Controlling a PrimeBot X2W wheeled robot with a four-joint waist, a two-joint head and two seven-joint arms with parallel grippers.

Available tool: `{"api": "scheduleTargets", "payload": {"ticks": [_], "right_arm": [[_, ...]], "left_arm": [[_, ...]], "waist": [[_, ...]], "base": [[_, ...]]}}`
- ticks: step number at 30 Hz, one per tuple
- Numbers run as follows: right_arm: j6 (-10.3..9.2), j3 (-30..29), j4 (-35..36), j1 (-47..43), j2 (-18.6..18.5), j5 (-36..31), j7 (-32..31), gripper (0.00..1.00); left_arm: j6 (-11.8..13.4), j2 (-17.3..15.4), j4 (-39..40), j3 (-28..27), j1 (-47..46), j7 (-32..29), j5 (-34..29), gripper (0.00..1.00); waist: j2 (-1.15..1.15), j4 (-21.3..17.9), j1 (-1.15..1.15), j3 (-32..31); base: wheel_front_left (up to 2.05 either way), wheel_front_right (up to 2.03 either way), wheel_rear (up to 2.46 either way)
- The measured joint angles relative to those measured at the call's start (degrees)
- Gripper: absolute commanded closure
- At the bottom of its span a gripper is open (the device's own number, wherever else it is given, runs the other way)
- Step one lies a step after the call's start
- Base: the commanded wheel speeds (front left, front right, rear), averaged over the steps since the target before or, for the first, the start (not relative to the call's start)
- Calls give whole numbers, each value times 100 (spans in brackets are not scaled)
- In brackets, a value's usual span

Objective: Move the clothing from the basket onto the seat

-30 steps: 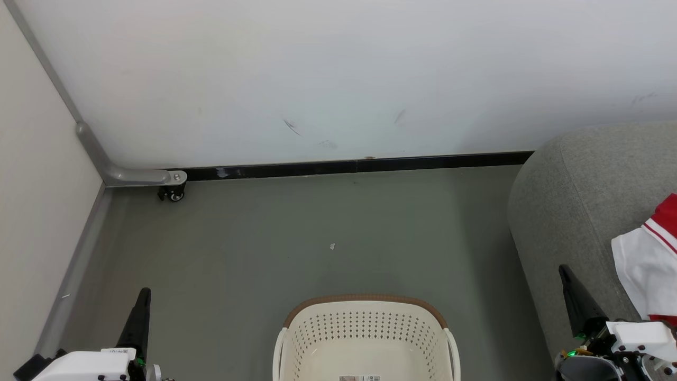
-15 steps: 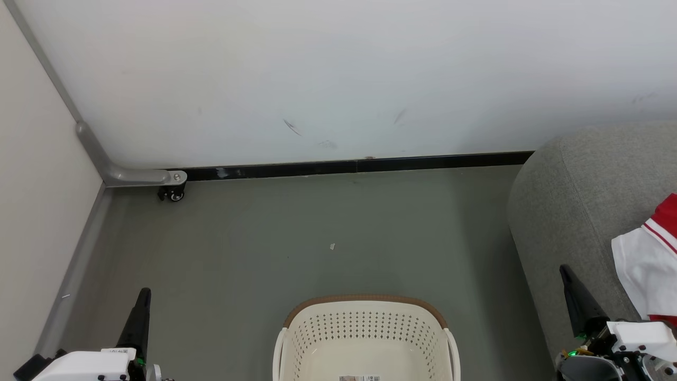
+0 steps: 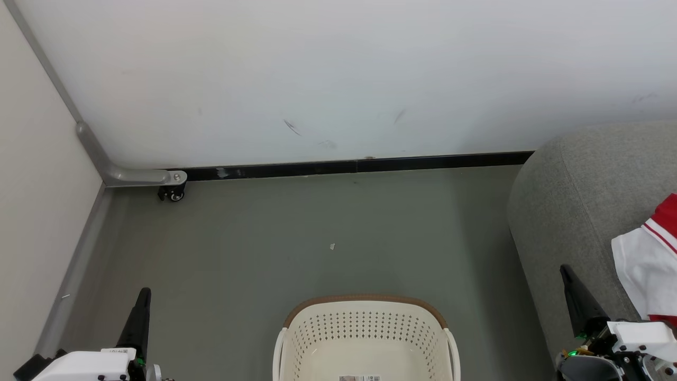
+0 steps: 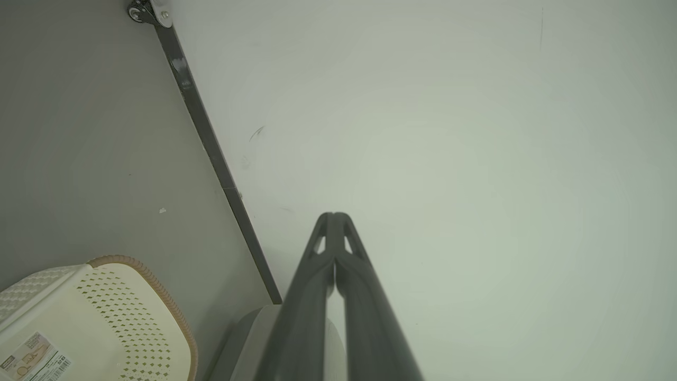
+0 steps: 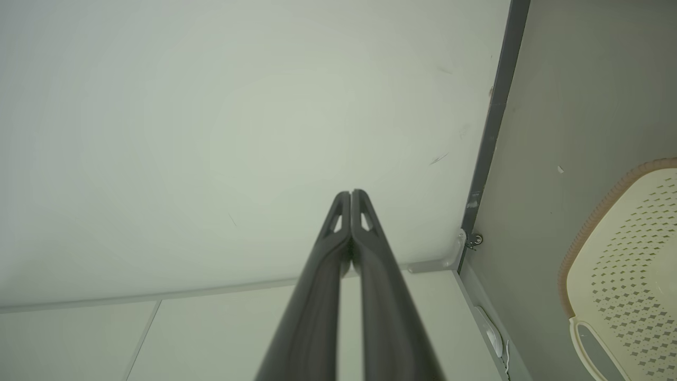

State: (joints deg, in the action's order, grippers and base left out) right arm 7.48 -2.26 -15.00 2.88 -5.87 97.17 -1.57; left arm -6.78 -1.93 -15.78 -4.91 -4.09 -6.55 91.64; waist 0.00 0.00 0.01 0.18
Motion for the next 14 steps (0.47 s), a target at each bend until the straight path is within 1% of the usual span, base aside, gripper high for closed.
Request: {"api": "scheduleTargets", "payload": {"ticks": [14], "right_arm": [[0, -15, -1, 0, 4, -4, -2, 100]], "left_arm": [[0, 0, 0, 0, 0, 0, 0, 100]], "waist": [[0, 0, 0, 0]], "base": [[0, 0, 0]]}}
